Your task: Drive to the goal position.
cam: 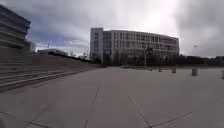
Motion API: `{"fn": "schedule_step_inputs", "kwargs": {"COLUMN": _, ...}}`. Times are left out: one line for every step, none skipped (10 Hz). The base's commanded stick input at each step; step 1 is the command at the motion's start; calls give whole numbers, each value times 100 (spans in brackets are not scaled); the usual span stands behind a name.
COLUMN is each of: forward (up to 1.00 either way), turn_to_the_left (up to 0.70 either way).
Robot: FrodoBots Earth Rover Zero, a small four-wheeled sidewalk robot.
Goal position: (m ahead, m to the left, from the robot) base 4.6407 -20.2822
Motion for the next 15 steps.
{"fn": "schedule_step_inputs", "kwargs": {"forward": 70, "turn_to_the_left": 0}}
{"fn": "schedule_step_inputs", "kwargs": {"forward": 70, "turn_to_the_left": 0}}
{"fn": "schedule_step_inputs", "kwargs": {"forward": 70, "turn_to_the_left": 0}}
{"fn": "schedule_step_inputs", "kwargs": {"forward": 70, "turn_to_the_left": 0}}
{"fn": "schedule_step_inputs", "kwargs": {"forward": 70, "turn_to_the_left": 0}}
{"fn": "schedule_step_inputs", "kwargs": {"forward": 70, "turn_to_the_left": 0}}
{"fn": "schedule_step_inputs", "kwargs": {"forward": 70, "turn_to_the_left": 0}}
{"fn": "schedule_step_inputs", "kwargs": {"forward": 70, "turn_to_the_left": 0}}
{"fn": "schedule_step_inputs", "kwargs": {"forward": 70, "turn_to_the_left": 0}}
{"fn": "schedule_step_inputs", "kwargs": {"forward": 70, "turn_to_the_left": 0}}
{"fn": "schedule_step_inputs", "kwargs": {"forward": 70, "turn_to_the_left": 0}}
{"fn": "schedule_step_inputs", "kwargs": {"forward": 70, "turn_to_the_left": 0}}
{"fn": "schedule_step_inputs", "kwargs": {"forward": 70, "turn_to_the_left": 0}}
{"fn": "schedule_step_inputs", "kwargs": {"forward": 70, "turn_to_the_left": 0}}
{"fn": "schedule_step_inputs", "kwargs": {"forward": 70, "turn_to_the_left": 0}}
